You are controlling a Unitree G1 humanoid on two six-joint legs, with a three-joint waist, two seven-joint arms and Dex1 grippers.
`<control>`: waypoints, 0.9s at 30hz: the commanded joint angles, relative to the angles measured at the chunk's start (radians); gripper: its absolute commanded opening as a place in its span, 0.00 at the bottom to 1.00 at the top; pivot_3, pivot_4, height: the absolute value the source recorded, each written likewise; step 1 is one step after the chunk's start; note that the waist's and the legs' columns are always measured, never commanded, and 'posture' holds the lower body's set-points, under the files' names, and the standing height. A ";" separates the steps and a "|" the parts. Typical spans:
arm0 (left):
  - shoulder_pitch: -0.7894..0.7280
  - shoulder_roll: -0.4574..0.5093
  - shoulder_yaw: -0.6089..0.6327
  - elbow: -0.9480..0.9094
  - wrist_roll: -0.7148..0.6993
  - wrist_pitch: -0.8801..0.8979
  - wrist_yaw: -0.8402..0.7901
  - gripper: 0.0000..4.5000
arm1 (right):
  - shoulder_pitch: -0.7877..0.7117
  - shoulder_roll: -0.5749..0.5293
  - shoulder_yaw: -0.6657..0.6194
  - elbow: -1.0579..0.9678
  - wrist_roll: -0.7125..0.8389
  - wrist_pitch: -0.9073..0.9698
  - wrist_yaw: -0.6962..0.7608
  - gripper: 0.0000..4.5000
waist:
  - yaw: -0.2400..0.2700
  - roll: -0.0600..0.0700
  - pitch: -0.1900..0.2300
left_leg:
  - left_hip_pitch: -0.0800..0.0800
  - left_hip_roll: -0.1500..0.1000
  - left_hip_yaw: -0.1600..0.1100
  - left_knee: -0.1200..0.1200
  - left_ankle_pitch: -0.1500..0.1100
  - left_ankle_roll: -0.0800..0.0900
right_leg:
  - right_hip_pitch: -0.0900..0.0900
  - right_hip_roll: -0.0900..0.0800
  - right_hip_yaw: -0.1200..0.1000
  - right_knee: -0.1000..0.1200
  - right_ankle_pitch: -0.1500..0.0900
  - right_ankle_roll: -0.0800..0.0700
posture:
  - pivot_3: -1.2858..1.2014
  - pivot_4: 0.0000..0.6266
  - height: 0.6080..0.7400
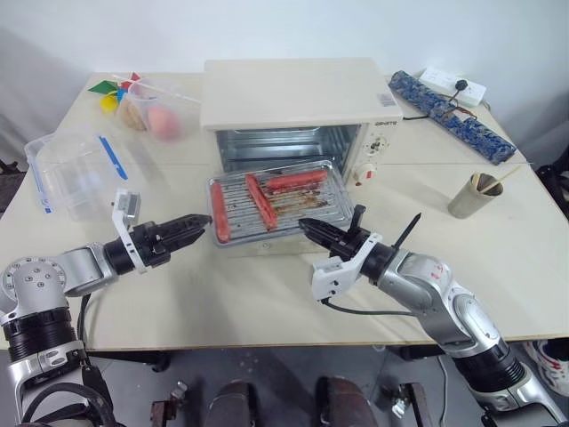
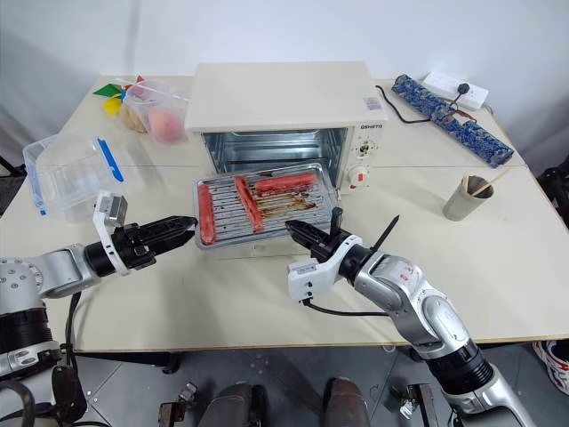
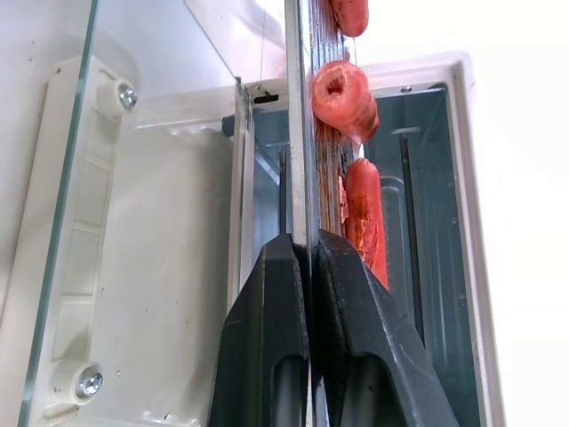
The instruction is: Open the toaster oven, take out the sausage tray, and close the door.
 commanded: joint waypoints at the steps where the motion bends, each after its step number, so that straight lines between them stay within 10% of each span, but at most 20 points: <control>1: -0.034 -0.016 0.015 -0.010 -0.023 0.011 0.019 1.00 | -0.020 0.007 -0.034 -0.064 0.032 -0.018 -0.009 0.00 | 0.002 0.000 0.000 | 0.000 0.000 0.000 0.000 0.000 0.000 | 0.000 0.000 0.000 0.000 0.000 0.000 | 0.52 0.24 1.00; 18: -0.127 -0.071 -0.060 0.102 0.026 0.046 0.020 1.00 | -0.012 0.000 -0.041 -0.107 0.086 -0.045 0.041 0.00 | 0.001 0.000 0.000 | 0.000 -0.001 0.002 0.000 0.000 0.000 | 0.000 0.000 0.000 0.000 0.000 0.000 | 0.52 0.24 1.00; 27: -0.109 -0.137 0.015 0.094 -0.002 0.088 0.082 0.48 | -0.014 0.002 -0.056 -0.105 0.099 -0.037 0.052 0.00 | 0.001 0.000 0.000 | 0.000 -0.001 0.002 0.000 0.000 0.000 | 0.000 0.000 0.000 0.000 0.000 0.000 | 0.52 0.24 1.00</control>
